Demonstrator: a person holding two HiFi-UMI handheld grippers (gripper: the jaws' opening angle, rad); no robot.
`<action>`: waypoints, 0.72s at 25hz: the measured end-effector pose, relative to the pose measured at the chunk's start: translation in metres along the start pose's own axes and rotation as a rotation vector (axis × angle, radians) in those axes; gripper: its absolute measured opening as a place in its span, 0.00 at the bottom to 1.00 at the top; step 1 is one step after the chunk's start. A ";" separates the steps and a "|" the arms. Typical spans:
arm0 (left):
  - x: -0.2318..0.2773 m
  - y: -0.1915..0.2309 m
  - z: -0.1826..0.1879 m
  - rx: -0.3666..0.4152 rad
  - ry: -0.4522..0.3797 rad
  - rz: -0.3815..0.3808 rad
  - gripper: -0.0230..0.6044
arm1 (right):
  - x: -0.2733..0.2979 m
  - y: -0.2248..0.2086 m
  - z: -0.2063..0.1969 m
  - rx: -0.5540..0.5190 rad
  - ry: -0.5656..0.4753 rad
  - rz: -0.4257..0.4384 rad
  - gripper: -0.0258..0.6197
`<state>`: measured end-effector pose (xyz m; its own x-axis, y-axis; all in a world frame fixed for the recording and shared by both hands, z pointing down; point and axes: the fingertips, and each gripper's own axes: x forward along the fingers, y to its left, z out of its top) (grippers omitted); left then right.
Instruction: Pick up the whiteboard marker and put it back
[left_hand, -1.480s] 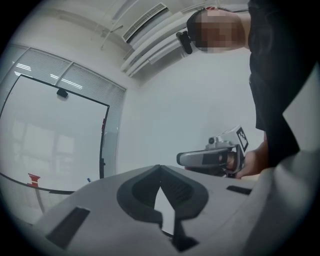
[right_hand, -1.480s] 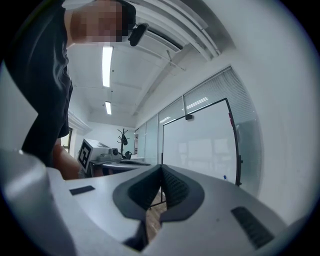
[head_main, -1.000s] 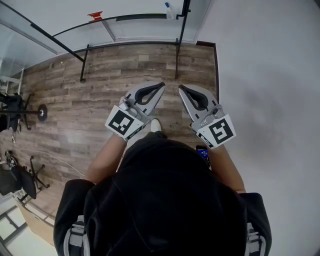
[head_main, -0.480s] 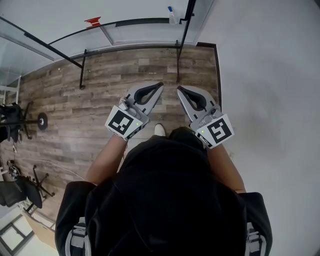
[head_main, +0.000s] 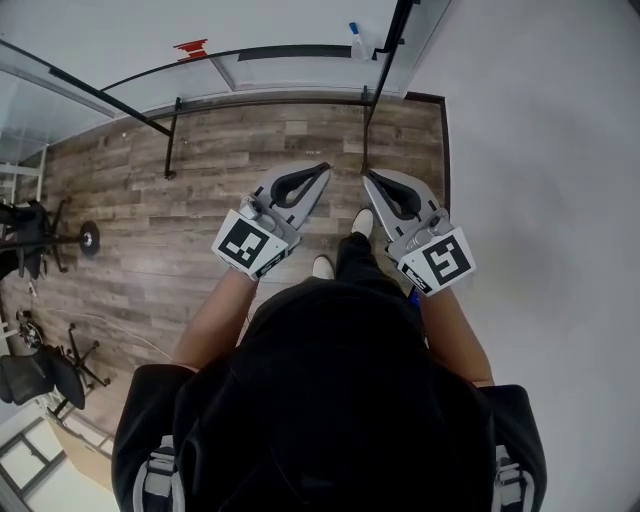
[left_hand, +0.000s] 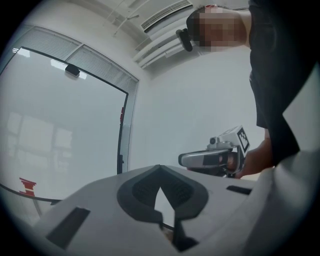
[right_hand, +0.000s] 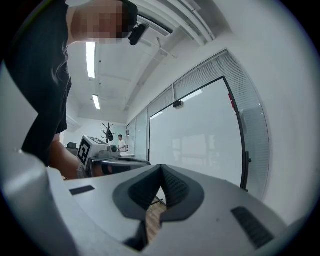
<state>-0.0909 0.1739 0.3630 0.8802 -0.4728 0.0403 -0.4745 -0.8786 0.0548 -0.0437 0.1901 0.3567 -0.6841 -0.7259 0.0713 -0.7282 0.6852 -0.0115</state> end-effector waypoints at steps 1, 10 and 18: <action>0.005 0.007 0.000 -0.002 0.000 0.006 0.04 | 0.005 -0.007 0.000 0.001 0.002 0.006 0.04; 0.071 0.064 -0.001 0.005 0.004 0.068 0.04 | 0.042 -0.086 0.000 -0.013 0.005 0.050 0.04; 0.127 0.095 0.007 -0.023 -0.007 0.100 0.04 | 0.061 -0.152 0.004 -0.013 0.005 0.099 0.04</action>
<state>-0.0242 0.0296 0.3665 0.8287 -0.5583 0.0398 -0.5596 -0.8255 0.0736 0.0245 0.0414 0.3593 -0.7522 -0.6546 0.0755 -0.6568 0.7541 -0.0061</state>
